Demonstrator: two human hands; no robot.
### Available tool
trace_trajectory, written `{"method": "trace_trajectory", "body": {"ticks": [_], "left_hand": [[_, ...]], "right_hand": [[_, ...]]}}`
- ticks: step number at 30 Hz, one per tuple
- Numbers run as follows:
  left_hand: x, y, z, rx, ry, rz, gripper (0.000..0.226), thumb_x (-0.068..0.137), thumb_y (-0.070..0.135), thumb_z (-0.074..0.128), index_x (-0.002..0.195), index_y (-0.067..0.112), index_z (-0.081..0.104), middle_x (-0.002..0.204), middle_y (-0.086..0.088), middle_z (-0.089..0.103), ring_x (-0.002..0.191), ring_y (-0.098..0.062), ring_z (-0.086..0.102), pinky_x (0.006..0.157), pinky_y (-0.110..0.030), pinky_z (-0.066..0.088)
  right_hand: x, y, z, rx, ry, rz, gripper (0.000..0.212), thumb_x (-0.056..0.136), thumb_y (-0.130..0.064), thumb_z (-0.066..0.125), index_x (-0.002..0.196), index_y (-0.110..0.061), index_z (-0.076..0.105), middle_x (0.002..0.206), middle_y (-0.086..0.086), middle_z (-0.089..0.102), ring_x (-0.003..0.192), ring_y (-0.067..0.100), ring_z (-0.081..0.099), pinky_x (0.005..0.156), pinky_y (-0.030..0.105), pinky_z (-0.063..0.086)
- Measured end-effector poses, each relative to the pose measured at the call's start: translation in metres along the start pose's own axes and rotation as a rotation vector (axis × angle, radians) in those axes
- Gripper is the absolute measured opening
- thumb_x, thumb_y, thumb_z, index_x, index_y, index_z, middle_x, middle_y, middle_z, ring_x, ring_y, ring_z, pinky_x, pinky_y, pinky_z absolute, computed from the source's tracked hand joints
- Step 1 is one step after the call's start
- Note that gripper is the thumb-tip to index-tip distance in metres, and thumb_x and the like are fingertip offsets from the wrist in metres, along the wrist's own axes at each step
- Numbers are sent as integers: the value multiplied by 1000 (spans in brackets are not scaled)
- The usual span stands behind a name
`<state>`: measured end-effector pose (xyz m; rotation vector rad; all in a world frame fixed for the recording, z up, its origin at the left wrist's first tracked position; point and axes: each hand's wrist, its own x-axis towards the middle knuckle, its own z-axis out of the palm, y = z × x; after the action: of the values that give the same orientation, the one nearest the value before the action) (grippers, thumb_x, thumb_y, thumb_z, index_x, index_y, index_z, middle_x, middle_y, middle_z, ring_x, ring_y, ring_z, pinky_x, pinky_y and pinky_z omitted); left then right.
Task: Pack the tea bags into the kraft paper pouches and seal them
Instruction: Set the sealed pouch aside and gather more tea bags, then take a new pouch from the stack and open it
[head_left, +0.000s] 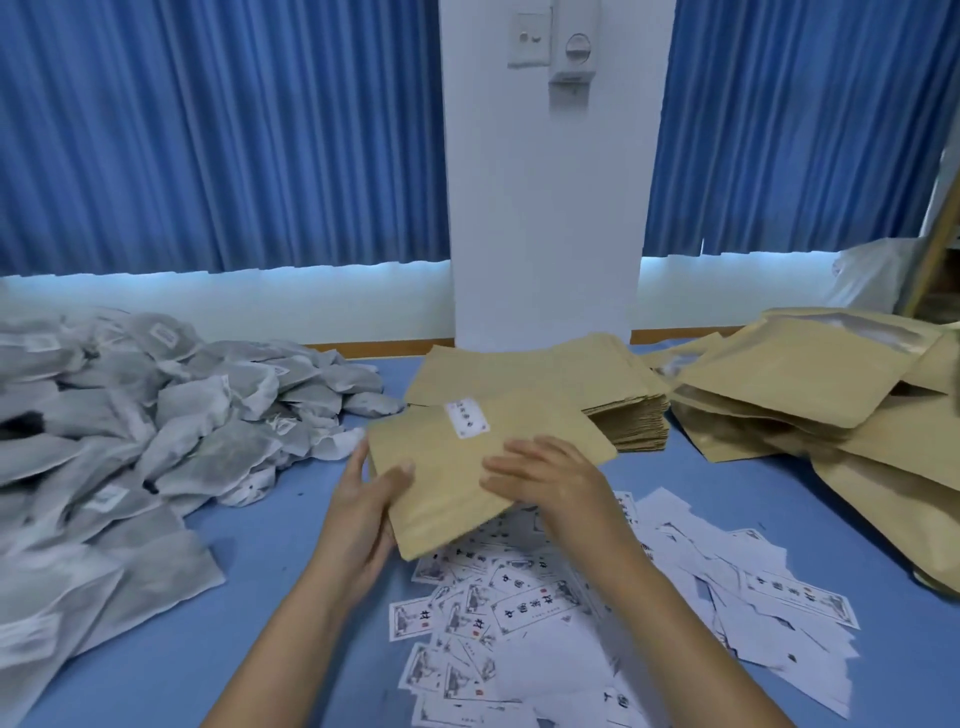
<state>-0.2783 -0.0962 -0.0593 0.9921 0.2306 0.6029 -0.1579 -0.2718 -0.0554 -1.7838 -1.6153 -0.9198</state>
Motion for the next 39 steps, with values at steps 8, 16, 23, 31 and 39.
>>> {"method": "trace_trajectory", "body": {"ticks": [8,16,23,31,39], "left_hand": [[4,17,-16,82,-54,527,78,84,-12,55,136,46,46,131,12,59,105,-11,65,84,-29,55],[11,-20,-21,837,197,306,84,79,7,68,134,58,32,134,2,54,117,-25,55,86,-21,50],[-3,-49,3,1649,-631,825,51,84,31,69,130,10,59,139,-10,52,126,-24,52,95,-40,50],[-2,-43,-4,1285,-441,618,41,82,28,75,120,15,67,129,15,56,116,9,50,104,-13,37],[-3,-39,-3,1323,-444,557,48,76,35,79,119,18,68,129,11,60,116,1,55,102,-21,43]], "right_hand": [[3,-14,-4,1011,342,1283,47,93,-24,58,137,-21,41,147,13,36,128,27,40,94,35,36],[0,-28,13,1585,303,1309,23,100,-17,46,120,-9,53,130,16,59,111,27,61,85,44,54],[-7,-31,23,1330,277,1514,28,98,4,33,110,-4,57,105,20,68,94,31,67,73,39,56],[-9,-33,20,1383,187,1390,23,94,8,42,104,-5,58,101,18,71,95,33,68,75,43,57],[-12,-30,19,1419,119,1267,16,89,10,49,100,5,60,92,21,70,86,31,70,66,35,57]]}}
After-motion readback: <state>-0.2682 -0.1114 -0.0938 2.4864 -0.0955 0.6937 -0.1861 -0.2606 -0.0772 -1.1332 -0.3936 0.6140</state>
